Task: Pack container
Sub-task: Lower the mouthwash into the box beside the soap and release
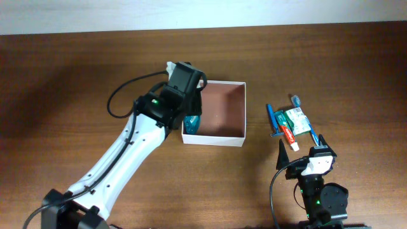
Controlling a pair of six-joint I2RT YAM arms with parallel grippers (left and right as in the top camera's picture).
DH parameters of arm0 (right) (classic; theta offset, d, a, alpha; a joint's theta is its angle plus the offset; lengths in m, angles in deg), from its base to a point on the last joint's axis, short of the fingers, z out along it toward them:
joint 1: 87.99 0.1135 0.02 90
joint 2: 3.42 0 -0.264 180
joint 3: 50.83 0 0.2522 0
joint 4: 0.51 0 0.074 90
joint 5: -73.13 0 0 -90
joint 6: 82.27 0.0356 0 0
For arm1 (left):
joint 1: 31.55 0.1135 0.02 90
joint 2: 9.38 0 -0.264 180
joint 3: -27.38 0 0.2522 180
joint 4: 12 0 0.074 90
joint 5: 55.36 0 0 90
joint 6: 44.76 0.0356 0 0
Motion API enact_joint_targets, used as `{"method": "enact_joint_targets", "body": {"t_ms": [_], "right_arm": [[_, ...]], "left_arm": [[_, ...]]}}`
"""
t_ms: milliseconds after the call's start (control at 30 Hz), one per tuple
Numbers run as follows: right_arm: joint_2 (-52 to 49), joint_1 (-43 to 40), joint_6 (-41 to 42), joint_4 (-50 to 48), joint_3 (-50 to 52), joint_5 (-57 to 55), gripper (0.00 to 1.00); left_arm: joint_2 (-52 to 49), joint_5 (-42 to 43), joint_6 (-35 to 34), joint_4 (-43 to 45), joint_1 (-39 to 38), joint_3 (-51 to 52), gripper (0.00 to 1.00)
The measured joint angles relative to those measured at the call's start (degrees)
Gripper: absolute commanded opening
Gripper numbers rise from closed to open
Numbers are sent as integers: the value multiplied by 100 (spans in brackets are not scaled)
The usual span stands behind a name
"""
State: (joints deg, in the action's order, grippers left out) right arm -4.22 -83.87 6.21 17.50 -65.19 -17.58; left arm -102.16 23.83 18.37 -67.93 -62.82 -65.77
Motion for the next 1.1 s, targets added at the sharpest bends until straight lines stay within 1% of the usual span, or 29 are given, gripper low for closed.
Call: {"method": "enact_joint_targets", "body": {"t_ms": [367,767,833,867,900,1100], "right_arm": [[0,0,0,0,0,0,98],[0,0,0,2,0,0,98],[0,0,4,0,0,0,98],[0,0,-2,2,0,0,98],[0,0,0,2,0,0,98],[0,0,2,0,0,0,98]], "left_arm": [[-361,-321,-4,-20,-216,0,21],[-367,-492,-22,-17,-216,0,19],[-367,-538,-24,-20,-216,0,24],[-367,-560,-24,-20,-216,0,31],[-367,-575,-26,-20,-216,-2,35],[-367,-671,-42,-4,-216,-37,43]]}}
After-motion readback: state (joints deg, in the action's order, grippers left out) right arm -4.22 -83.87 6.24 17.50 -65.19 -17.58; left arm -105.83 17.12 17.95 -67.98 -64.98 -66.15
